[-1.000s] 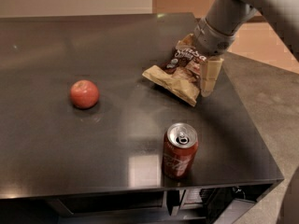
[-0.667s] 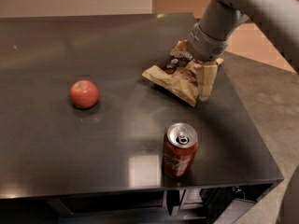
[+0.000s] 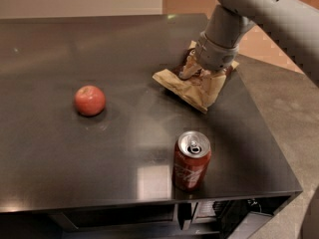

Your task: Move brown chip bag near coke can

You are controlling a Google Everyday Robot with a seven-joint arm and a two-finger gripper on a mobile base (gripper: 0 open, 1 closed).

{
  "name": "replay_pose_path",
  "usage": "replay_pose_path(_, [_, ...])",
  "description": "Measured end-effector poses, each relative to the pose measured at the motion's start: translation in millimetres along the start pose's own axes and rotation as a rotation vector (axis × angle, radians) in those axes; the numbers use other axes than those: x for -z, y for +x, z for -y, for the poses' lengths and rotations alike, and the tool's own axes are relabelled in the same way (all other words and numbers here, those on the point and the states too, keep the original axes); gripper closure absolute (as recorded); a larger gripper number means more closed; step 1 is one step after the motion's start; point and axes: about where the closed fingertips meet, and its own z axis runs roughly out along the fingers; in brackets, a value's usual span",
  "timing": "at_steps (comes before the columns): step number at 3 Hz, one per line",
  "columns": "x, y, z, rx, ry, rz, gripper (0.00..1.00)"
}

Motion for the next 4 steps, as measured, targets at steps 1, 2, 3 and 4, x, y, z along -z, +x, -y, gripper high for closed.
replay_pose_path(1, [8.8, -1.5, -3.7, 0.013, 0.012, -0.001, 0.64])
replay_pose_path(2, [27.4, -10.5, -15.2, 0.056, 0.041, 0.010, 0.87])
replay_pose_path(3, [49.0, -25.4, -40.9, 0.135, 0.050, 0.038, 1.00])
replay_pose_path(4, [62.0, -32.2, -61.8, 0.185, 0.050, 0.051, 1.00])
